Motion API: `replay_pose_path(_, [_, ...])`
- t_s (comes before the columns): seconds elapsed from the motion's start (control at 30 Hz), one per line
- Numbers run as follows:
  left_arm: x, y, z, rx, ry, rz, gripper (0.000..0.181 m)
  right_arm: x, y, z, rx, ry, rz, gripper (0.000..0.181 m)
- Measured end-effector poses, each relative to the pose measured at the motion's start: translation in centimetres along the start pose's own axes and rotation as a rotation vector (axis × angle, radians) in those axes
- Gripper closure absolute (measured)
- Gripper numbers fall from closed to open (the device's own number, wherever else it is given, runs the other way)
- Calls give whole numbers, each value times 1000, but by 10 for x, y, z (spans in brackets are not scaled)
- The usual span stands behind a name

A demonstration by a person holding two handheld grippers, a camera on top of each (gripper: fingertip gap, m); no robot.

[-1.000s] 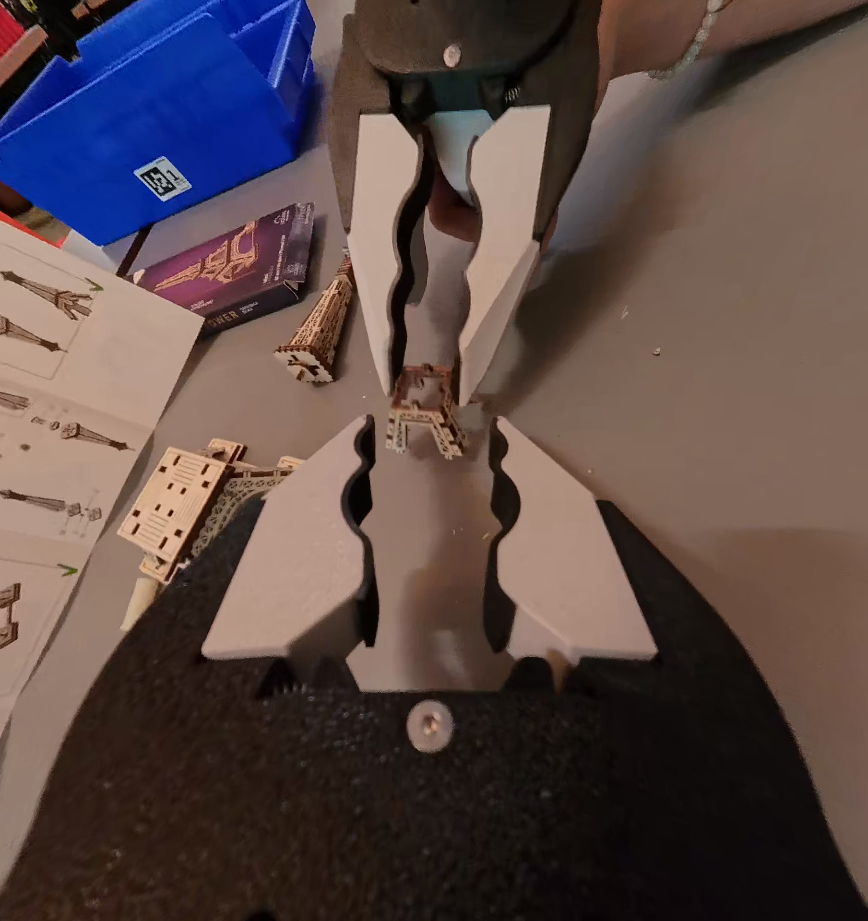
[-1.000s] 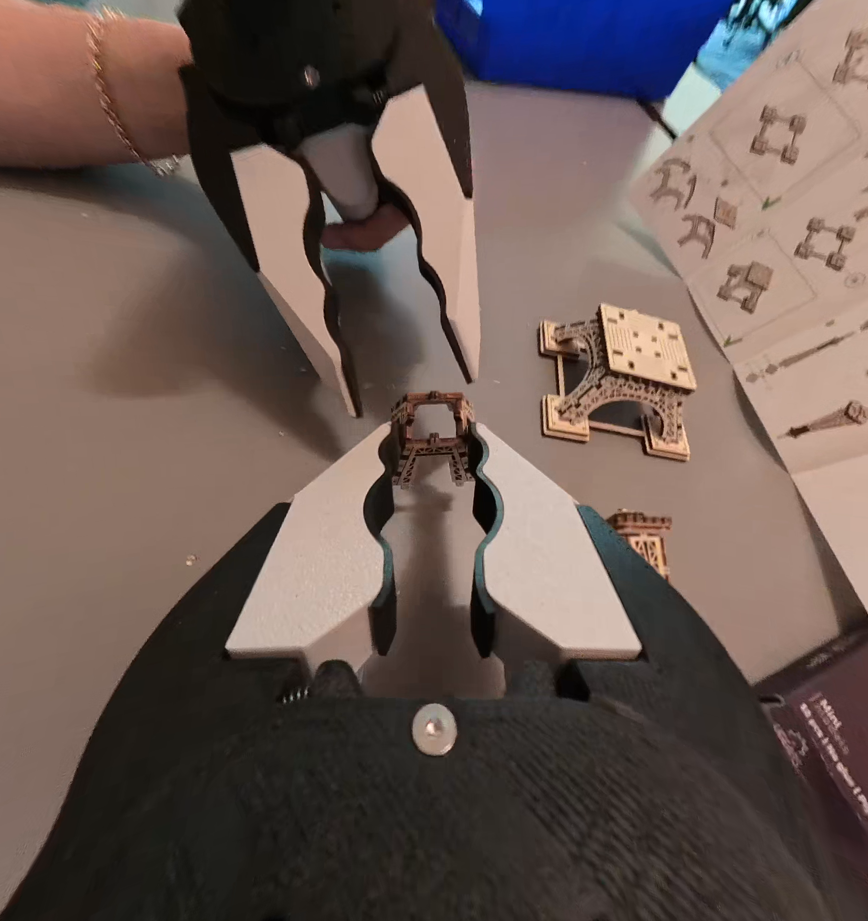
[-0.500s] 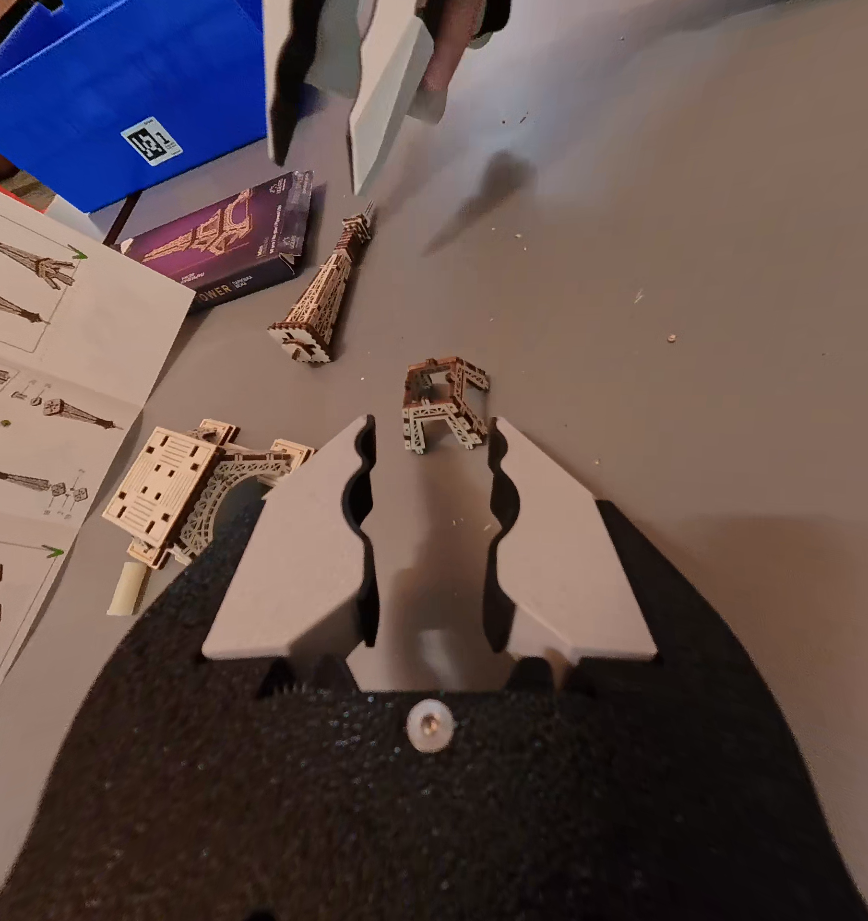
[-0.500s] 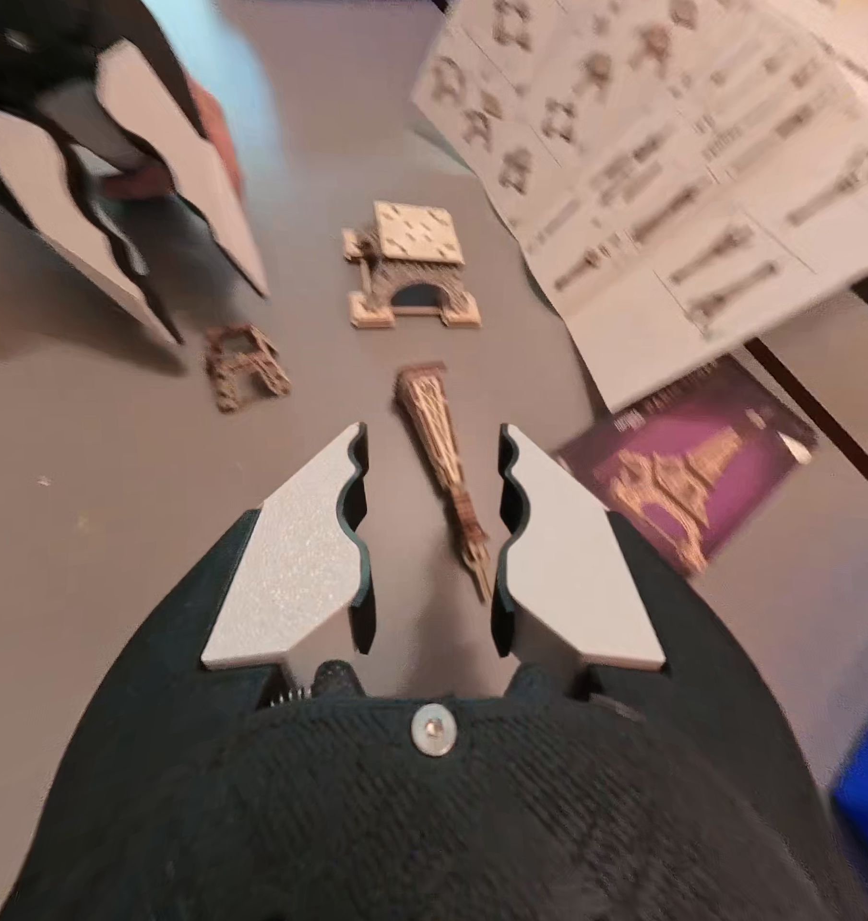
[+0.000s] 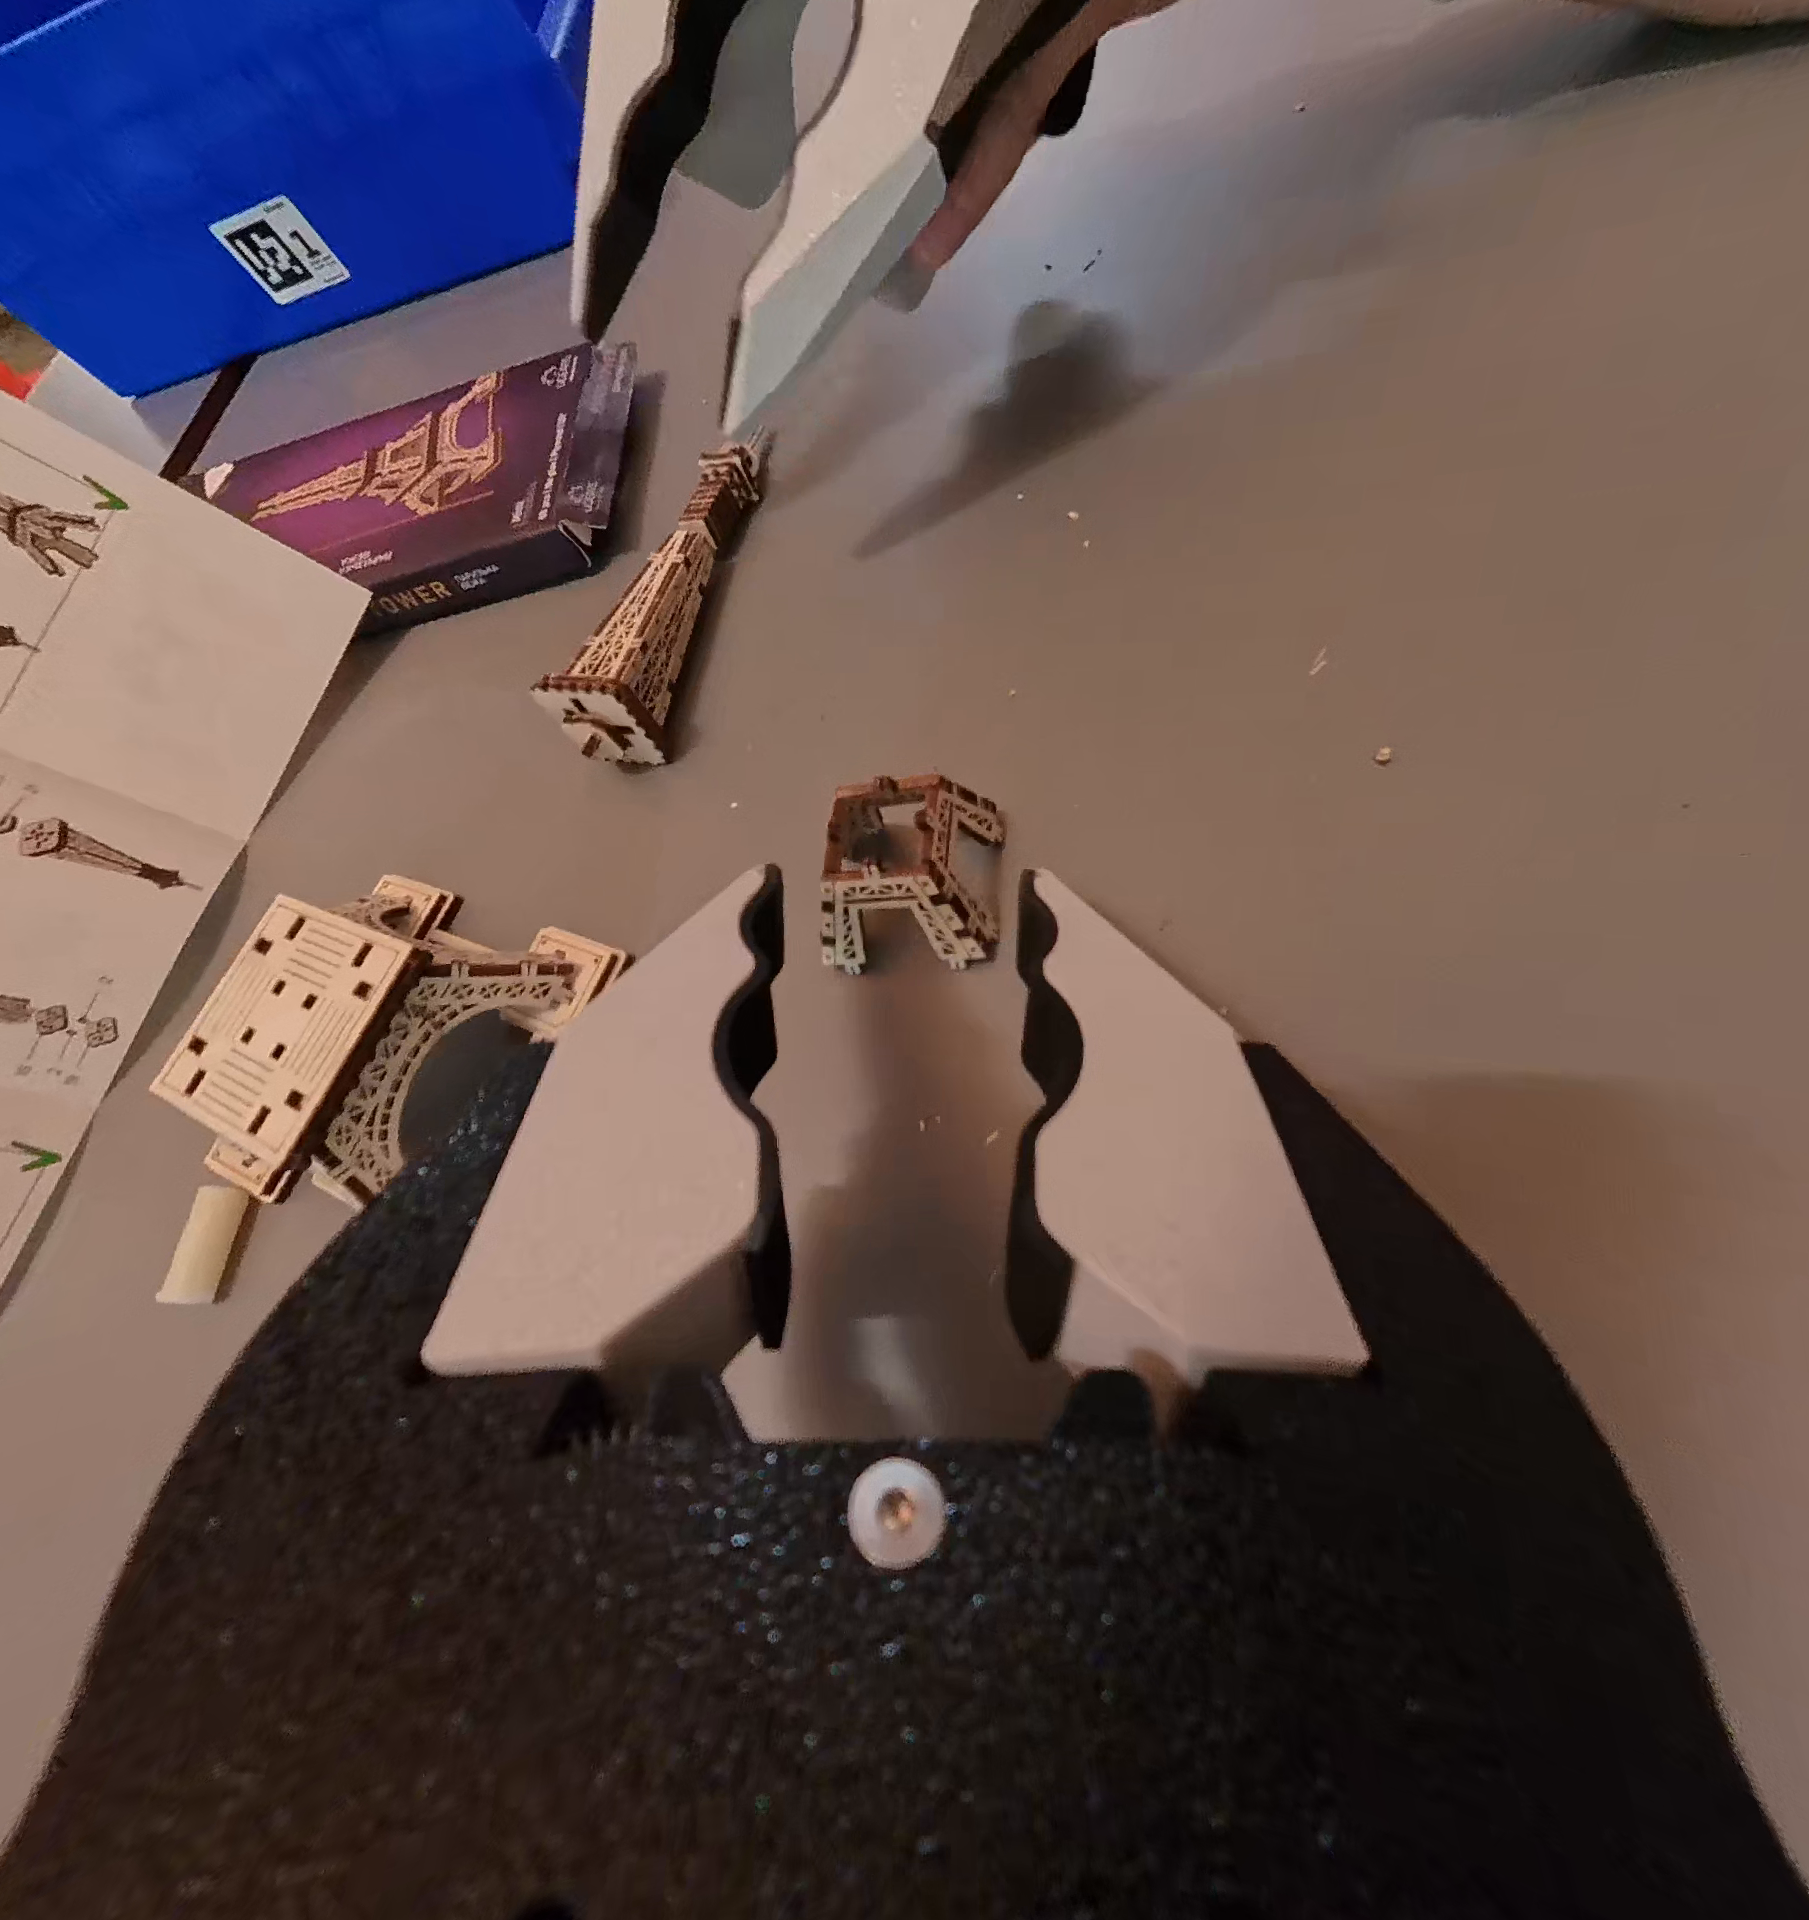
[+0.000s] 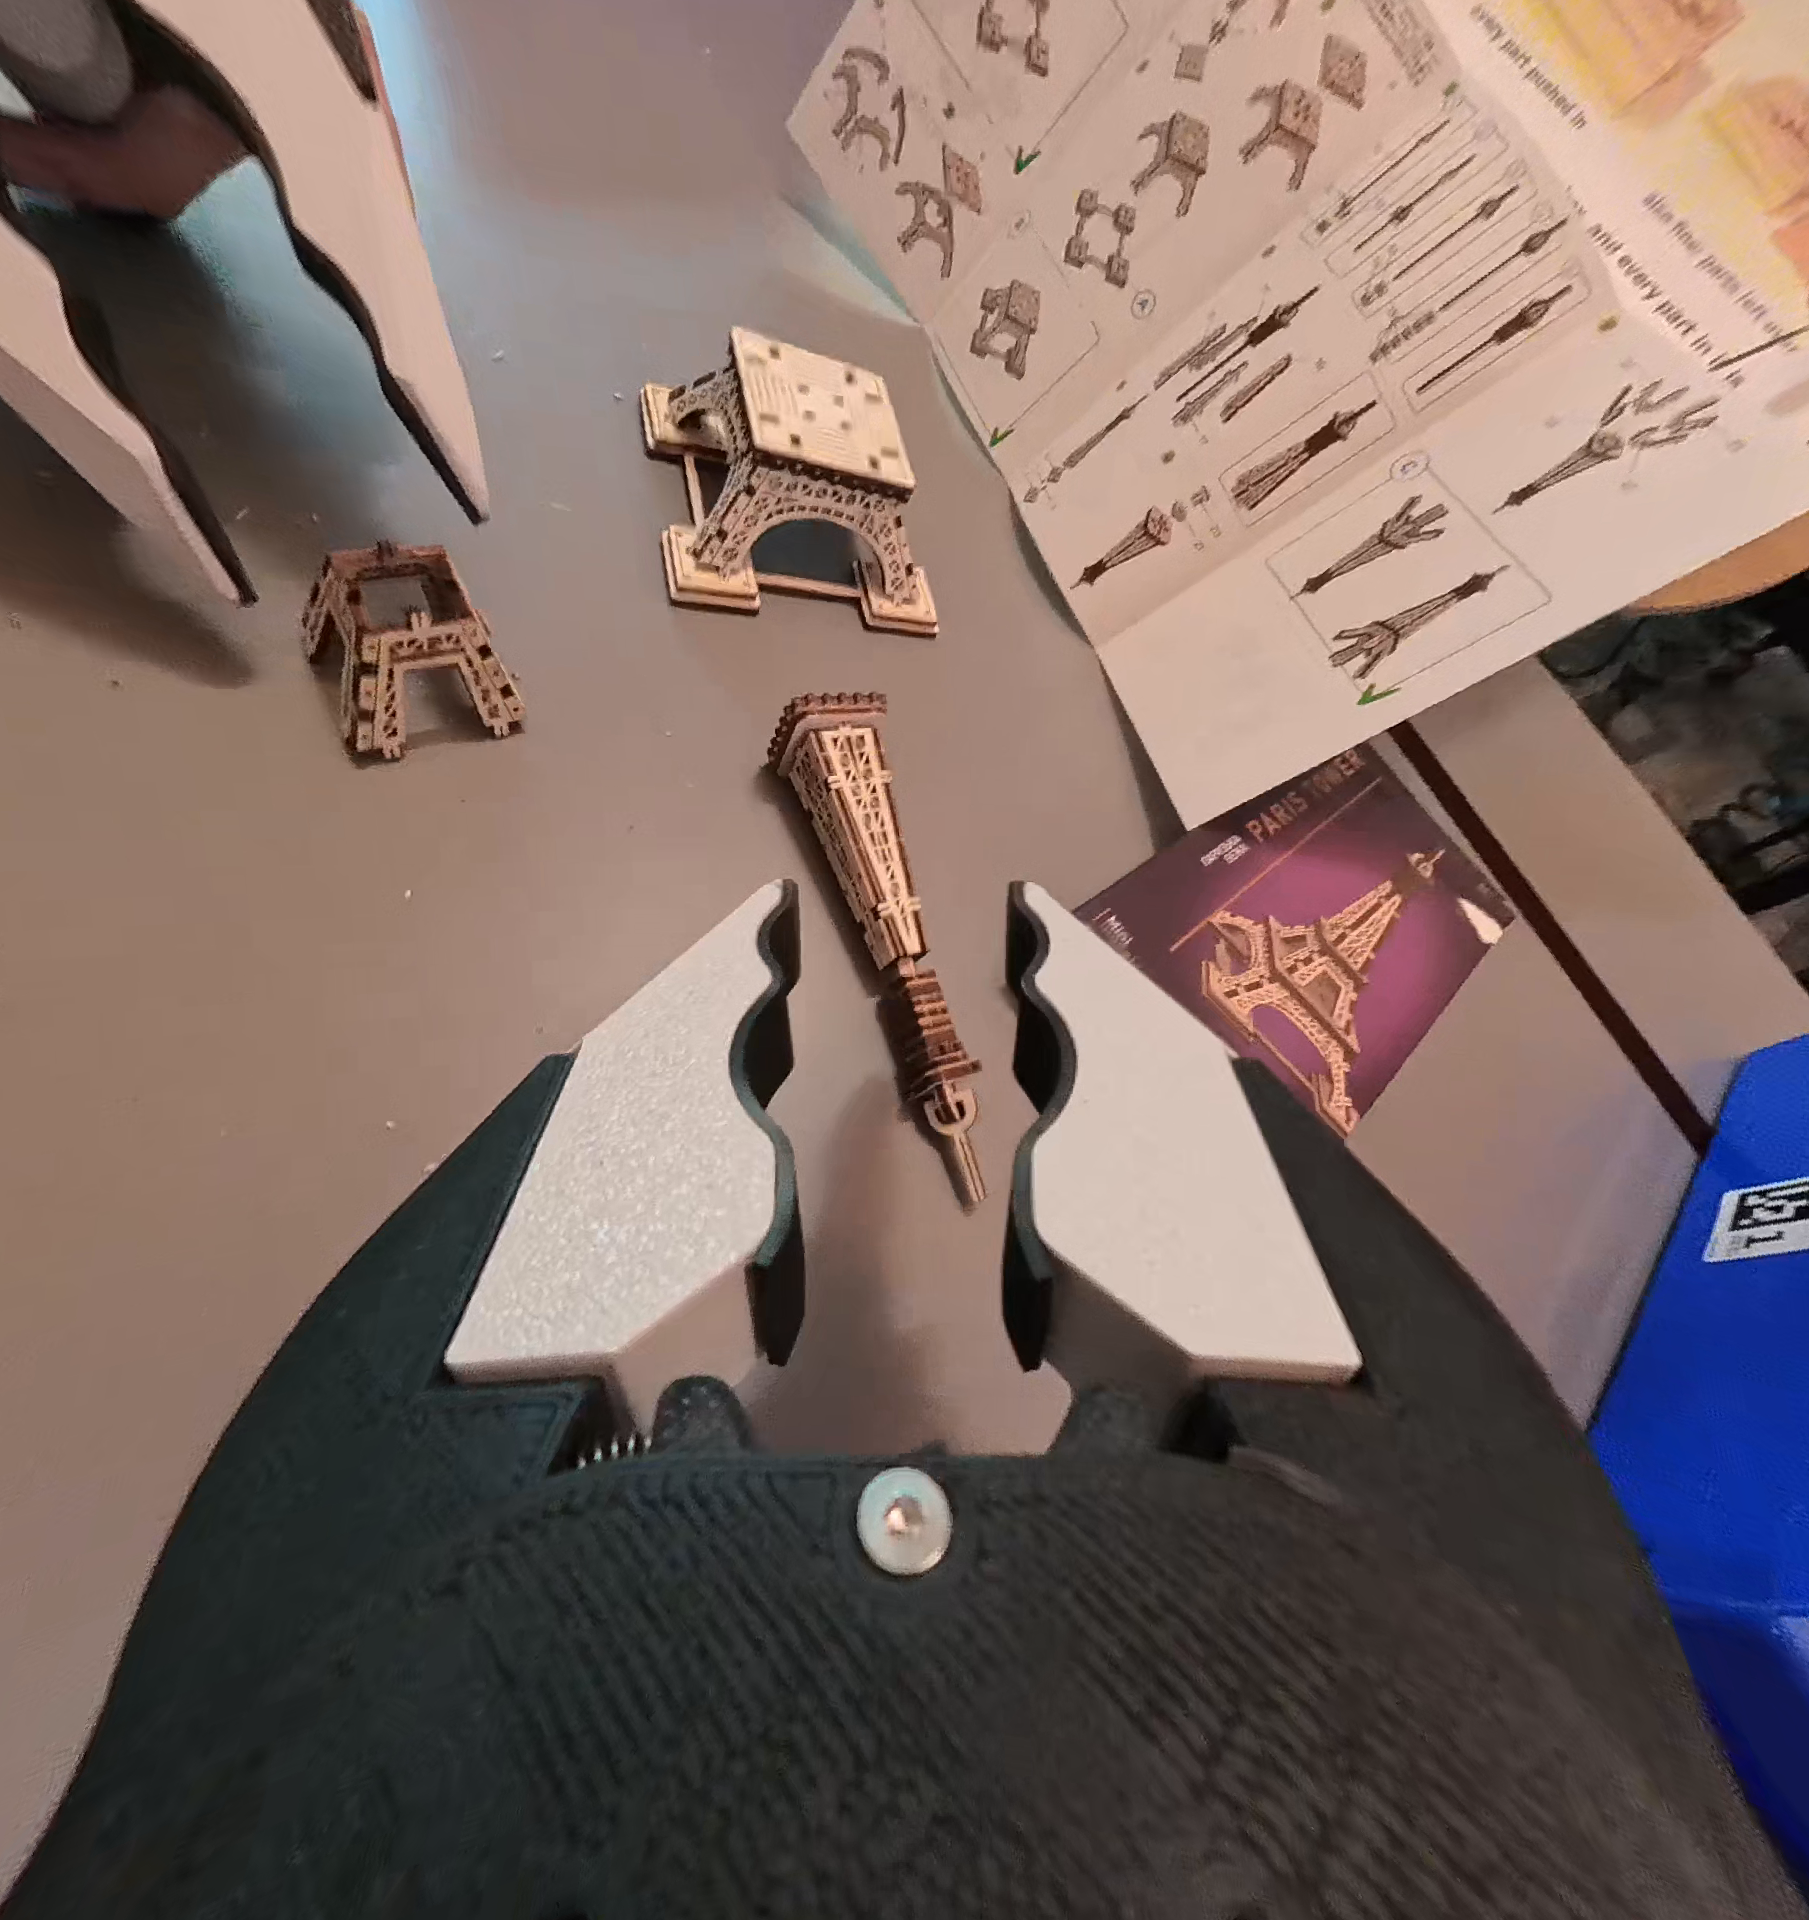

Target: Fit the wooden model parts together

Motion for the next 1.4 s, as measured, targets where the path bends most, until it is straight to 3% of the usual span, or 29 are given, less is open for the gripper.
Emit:
replay_pose_path(0.17, [-1, -9, -4, 42, -21, -43, 138, -5, 11, -6, -160, 50, -17, 148])
replay_pose_path(0.27, [-7, -32, -14, 193, -102, -108, 135, -16, 21, -13, -333, -14, -80, 145])
replay_pose_path(0.4, [-22, -72, -39, 613, -179, -170, 135, -26, 36, -27, -496, 40, -41, 137])
replay_pose_path(0.5, [-38, -87, -51, 908, -300, -2, 138, -34, 42, -35, -591, 30, -106, 131])
replay_pose_path(0.73, [-51, -89, -45, 951, -316, -4, 139, -49, 48, -51, -821, -42, -217, 134])
replay_pose_path(0.97, [-38, -80, -40, 955, -296, 85, 142, -53, 53, -51, -777, -58, -132, 126])
replay_pose_path(1.1, [-25, -79, -38, 1009, -229, 150, 139, -38, 49, -51, -768, -52, -159, 125])
replay_pose_path(1.23, [-18, -81, -33, 1075, -118, 132, 131, -33, 45, -45, -675, 73, -75, 122])
replay_pose_path(1.4, [-27, -84, -25, 1202, -107, 307, 118, -16, 40, -40, -531, 331, 84, 115])
Point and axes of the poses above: each gripper's, where its closed fingertips meet, z out along the fingers, x out of its top, y = z × x across the jaws, the point moved 9 cm from there along -z, back along the fingers, and after that the axes turned 15 degrees about x, right-handed, at the moved point
